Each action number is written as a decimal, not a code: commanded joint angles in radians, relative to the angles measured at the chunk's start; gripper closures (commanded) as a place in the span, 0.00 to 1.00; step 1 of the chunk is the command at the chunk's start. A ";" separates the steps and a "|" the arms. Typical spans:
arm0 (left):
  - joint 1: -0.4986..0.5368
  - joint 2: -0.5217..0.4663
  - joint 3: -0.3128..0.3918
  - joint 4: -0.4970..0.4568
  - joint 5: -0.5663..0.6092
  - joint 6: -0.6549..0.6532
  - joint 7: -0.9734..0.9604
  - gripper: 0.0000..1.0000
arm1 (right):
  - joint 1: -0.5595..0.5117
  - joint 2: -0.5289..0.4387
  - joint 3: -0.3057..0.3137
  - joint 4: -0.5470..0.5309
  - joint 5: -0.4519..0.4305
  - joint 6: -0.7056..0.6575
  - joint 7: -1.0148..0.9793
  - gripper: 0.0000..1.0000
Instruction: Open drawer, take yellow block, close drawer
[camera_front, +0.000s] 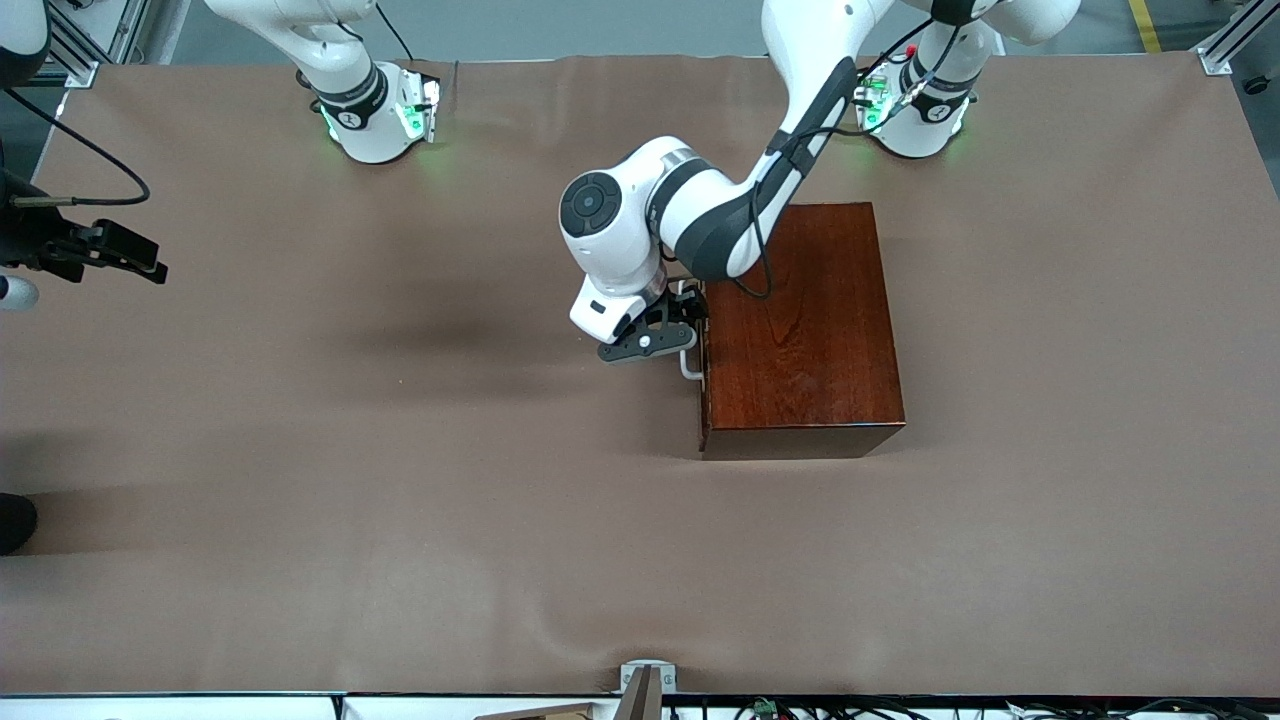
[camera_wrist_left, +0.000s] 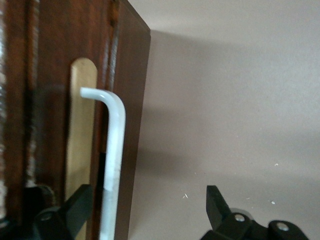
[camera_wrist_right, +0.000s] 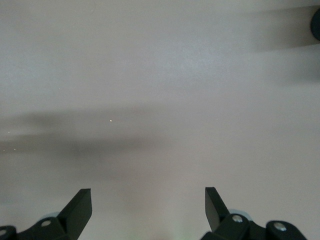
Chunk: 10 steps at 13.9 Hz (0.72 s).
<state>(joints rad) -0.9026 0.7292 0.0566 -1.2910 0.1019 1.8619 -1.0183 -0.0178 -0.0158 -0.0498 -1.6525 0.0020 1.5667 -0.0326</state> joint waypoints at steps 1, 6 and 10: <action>-0.007 0.030 -0.006 0.025 -0.007 -0.004 0.003 0.00 | -0.021 -0.009 0.014 -0.006 -0.008 -0.007 -0.012 0.00; -0.007 0.032 -0.027 0.025 -0.007 0.017 0.018 0.00 | -0.021 -0.009 0.014 -0.006 -0.008 -0.008 -0.012 0.00; -0.007 0.038 -0.050 0.029 -0.011 0.120 0.021 0.00 | -0.027 -0.009 0.014 -0.004 -0.008 -0.016 -0.013 0.00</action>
<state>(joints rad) -0.9060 0.7446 0.0240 -1.2914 0.1019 1.9171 -1.0006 -0.0179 -0.0158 -0.0500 -1.6526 0.0020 1.5572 -0.0326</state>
